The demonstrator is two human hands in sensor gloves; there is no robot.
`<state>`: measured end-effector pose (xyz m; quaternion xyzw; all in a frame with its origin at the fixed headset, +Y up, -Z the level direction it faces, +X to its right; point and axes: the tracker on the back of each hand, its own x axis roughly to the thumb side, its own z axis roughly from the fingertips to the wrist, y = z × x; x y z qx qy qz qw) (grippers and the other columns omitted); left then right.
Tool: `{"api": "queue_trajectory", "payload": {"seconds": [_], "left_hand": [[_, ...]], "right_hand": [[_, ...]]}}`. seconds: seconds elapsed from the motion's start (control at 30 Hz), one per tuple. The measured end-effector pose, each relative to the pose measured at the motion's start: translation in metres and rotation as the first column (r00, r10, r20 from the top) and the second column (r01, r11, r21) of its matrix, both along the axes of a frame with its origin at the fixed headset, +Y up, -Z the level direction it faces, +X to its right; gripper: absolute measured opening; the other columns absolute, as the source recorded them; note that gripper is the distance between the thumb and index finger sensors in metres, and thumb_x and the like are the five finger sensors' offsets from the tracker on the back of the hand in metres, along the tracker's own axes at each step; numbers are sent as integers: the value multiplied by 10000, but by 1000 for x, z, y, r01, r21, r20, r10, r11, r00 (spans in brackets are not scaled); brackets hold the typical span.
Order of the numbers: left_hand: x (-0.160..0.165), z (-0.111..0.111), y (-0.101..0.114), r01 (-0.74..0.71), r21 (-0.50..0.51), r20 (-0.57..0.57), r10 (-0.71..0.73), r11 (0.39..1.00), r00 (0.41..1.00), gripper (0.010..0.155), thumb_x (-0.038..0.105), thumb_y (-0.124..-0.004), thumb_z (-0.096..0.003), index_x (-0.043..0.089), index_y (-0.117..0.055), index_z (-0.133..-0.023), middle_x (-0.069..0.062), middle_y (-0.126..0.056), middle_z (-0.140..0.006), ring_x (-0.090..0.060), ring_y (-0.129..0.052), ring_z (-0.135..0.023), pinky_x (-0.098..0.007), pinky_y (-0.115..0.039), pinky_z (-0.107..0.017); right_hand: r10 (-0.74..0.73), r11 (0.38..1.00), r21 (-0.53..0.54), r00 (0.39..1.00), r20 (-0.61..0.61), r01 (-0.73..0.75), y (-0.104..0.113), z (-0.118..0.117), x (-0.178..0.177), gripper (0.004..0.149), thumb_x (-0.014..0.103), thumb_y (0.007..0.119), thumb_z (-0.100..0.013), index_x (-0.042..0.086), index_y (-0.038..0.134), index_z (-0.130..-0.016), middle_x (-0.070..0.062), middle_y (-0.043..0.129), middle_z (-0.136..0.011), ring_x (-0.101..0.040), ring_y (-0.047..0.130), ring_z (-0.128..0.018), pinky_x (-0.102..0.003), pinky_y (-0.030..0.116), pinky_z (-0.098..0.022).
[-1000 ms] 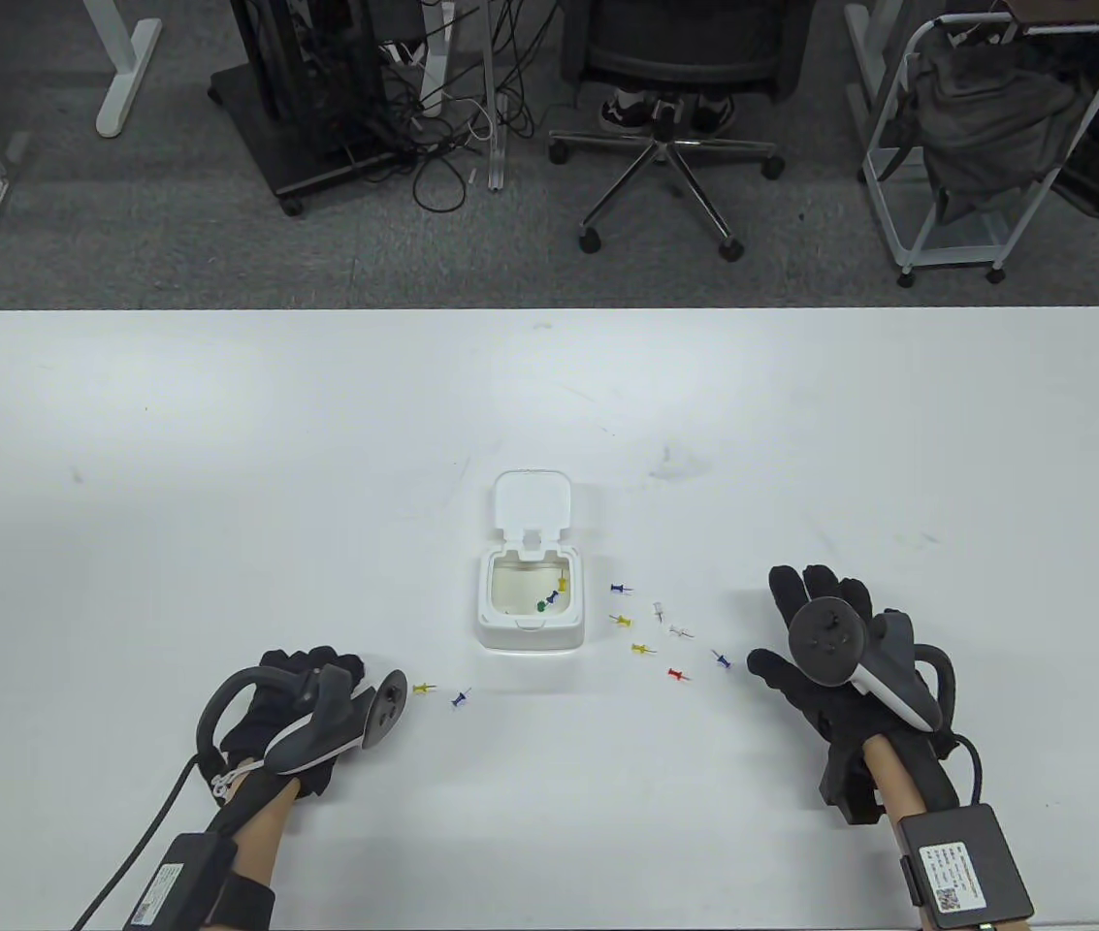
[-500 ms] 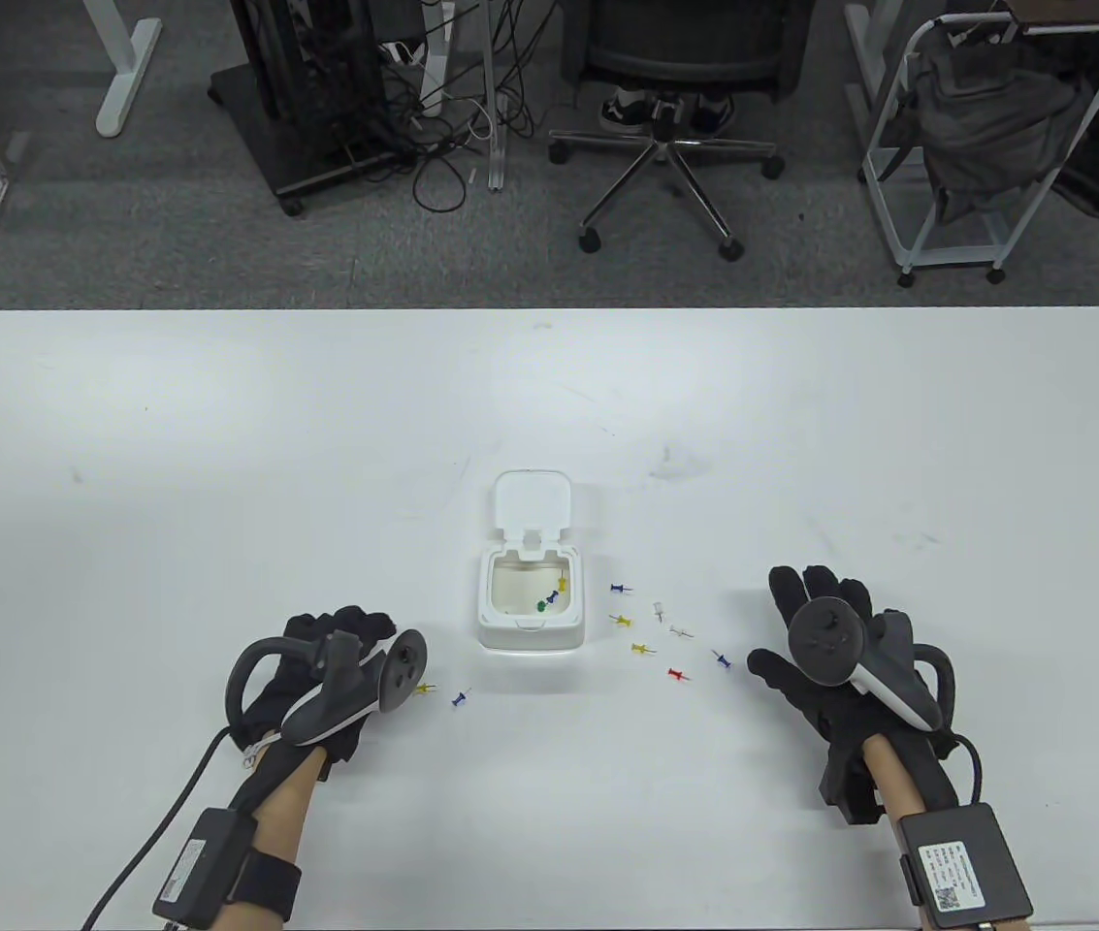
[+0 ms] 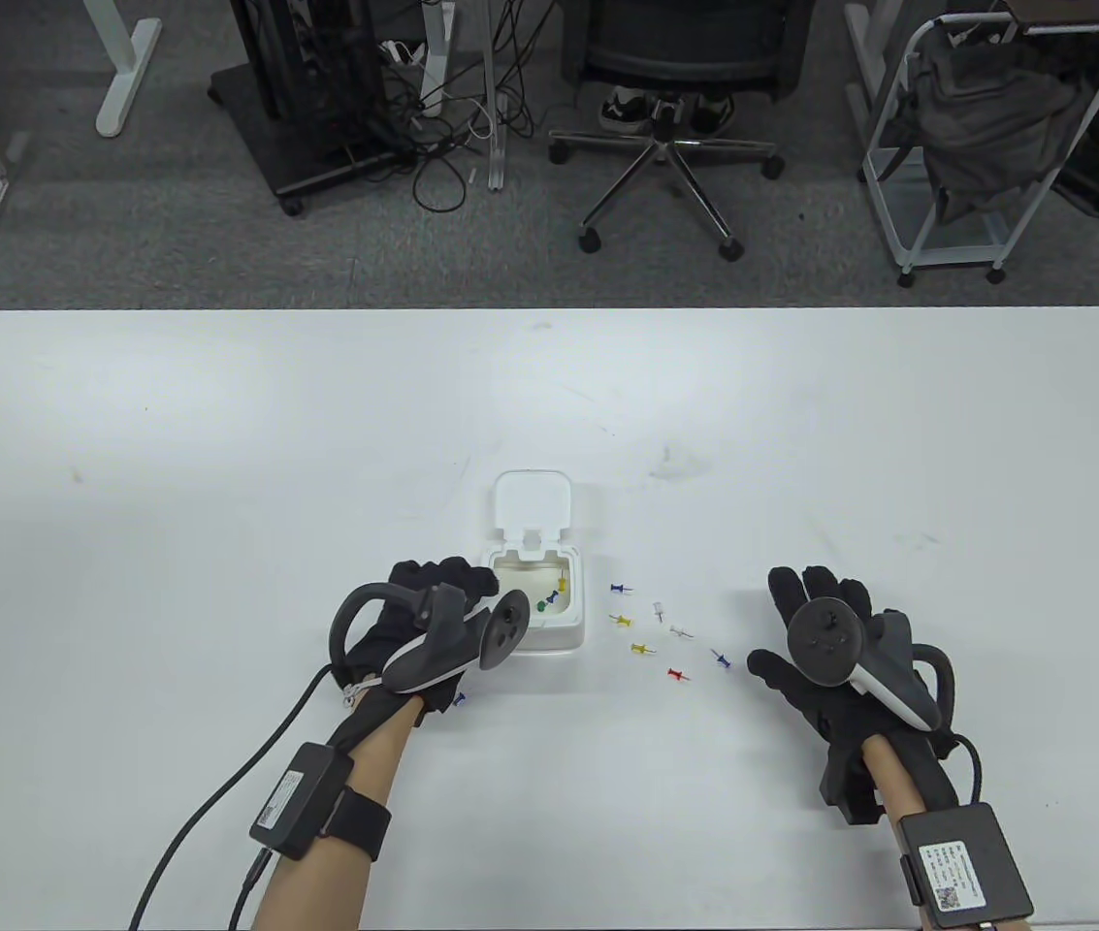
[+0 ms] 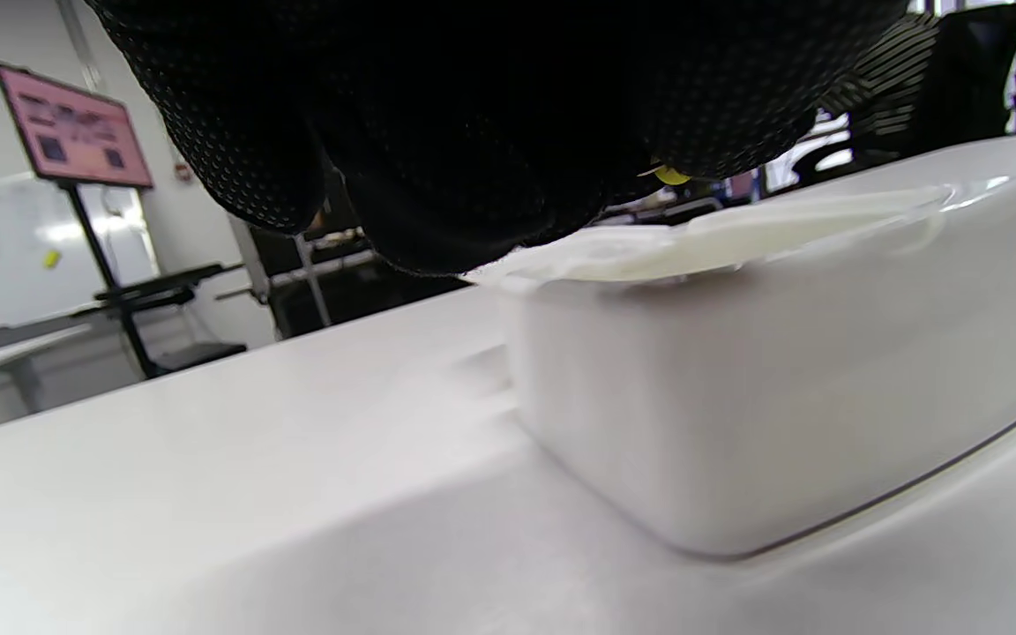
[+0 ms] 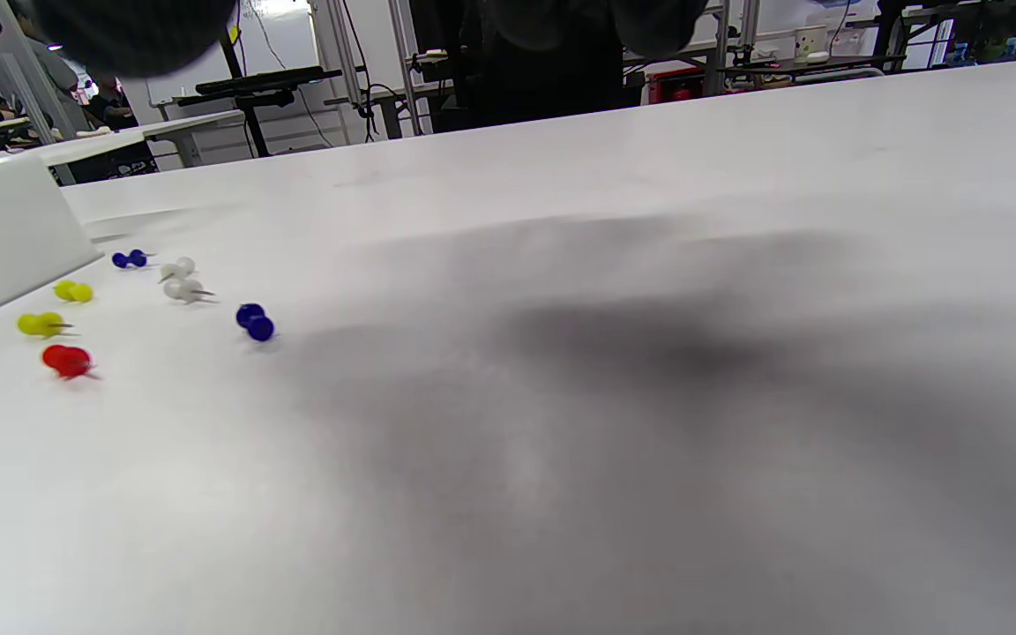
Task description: Press to open box and store push pins
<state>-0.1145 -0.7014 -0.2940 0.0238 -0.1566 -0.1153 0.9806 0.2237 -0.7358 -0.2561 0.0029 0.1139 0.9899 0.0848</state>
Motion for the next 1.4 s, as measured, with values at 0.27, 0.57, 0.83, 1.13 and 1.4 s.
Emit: {"api": "queue_trajectory", "payload": {"seconds": [0.27,0.57,0.83,1.13,1.4], "left_hand": [[20,-14,-5,-10,-17,-1,10,1000,1000,412,473,-743,-471,354,-784,-864,105,-904,-875,-94,-1018,-617,-461,-807,-721],[27,-18,-8,3,-8,-1,-3,1000,1000,492,496,-746,-467,337,-756,-932,75,-866,-951,-117,-1007,-688,-463,-801,-726],[12,-10,2,31,11,-12,-31,999,999,515,507,-733,-468,325,-750,-950,61,-856,-966,-125,-1003,-704,-468,-795,-728],[-25,9,3,47,-2,-34,-47,999,998,500,496,-740,-465,332,-759,-938,69,-866,-955,-116,-1011,-693,-462,-801,-726],[-49,28,-14,61,-54,-43,-64,997,997,493,501,-740,-462,334,-773,-925,75,-879,-942,-115,-1018,-683,-461,-806,-723]], "right_hand": [[4,1000,4,1000,-1,-4,0,0,0,795,576,601,-439,291,178,-1048,-192,247,-1218,-544,312,-1081,-790,296,-692],[8,1000,6,1000,-2,-8,1,0,0,797,577,601,-438,291,177,-1048,-193,247,-1217,-543,311,-1082,-791,296,-691],[5,1000,7,1000,-5,-5,1,0,0,794,577,600,-439,291,178,-1048,-191,247,-1217,-545,311,-1081,-790,296,-691],[5,1000,7,1000,-7,-5,0,0,0,795,578,600,-439,290,180,-1049,-191,248,-1218,-544,313,-1082,-790,298,-691],[8,1000,0,1000,-11,-8,0,0,-1,796,580,599,-438,290,179,-1049,-192,246,-1219,-544,311,-1082,-791,295,-691]]}}
